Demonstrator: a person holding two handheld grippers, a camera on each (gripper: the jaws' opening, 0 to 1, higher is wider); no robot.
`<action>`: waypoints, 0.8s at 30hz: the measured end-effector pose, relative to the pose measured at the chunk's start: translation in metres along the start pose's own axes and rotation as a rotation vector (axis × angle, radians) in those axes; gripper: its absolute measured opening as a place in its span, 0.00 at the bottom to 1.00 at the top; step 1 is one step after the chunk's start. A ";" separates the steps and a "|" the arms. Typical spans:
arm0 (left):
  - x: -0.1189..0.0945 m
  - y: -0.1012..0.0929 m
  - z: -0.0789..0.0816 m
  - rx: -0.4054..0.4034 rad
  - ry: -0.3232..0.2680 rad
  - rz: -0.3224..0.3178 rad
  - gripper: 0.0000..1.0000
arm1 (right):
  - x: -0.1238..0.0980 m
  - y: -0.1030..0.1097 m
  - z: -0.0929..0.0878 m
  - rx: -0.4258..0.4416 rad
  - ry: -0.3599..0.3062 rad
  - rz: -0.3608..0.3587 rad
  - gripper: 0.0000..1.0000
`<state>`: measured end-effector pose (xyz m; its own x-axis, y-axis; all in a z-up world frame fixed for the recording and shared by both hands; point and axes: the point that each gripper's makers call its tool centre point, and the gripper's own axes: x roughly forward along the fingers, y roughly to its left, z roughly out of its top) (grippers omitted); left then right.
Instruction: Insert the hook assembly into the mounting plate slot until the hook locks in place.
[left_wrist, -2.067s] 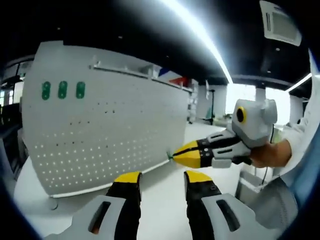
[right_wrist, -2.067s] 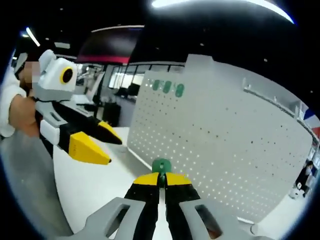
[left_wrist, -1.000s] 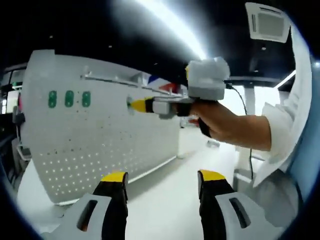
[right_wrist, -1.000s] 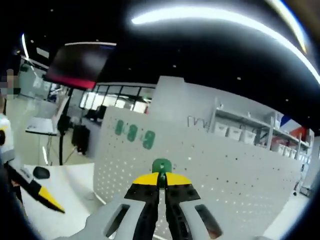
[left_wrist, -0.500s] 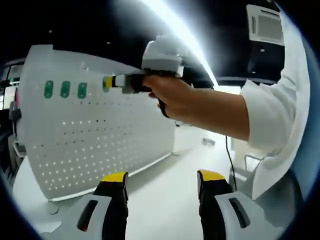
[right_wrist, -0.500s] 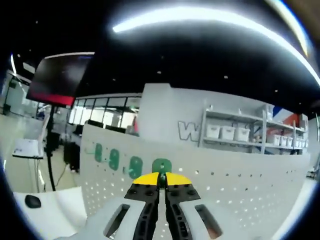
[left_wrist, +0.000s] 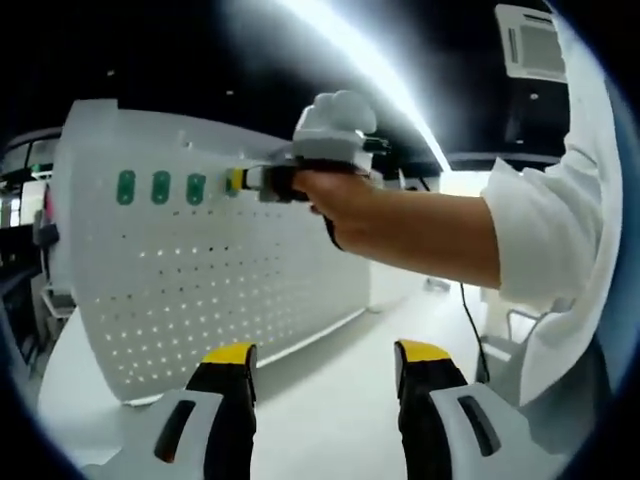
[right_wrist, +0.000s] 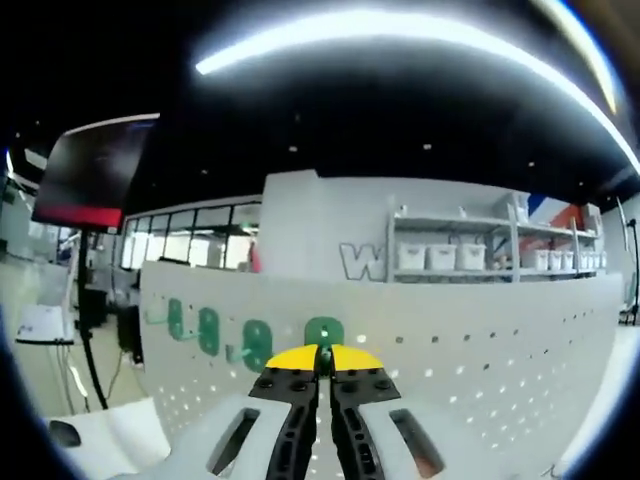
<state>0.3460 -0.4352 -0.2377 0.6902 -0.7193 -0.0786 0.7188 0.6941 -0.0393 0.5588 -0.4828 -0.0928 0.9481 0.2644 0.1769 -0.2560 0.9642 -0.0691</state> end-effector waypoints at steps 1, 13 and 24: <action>0.000 0.000 0.000 0.000 0.000 0.000 0.57 | 0.001 0.002 0.000 0.002 -0.005 0.002 0.01; 0.000 0.002 0.000 -0.009 -0.004 -0.002 0.55 | 0.008 0.001 -0.006 0.006 -0.007 -0.027 0.01; -0.001 0.002 0.001 -0.016 -0.010 -0.006 0.55 | 0.011 0.003 -0.010 -0.130 -0.003 -0.044 0.01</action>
<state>0.3471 -0.4327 -0.2363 0.6870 -0.7234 -0.0689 0.7213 0.6903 -0.0559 0.5705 -0.4769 -0.1005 0.9572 0.2221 0.1857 -0.1873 0.9642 -0.1876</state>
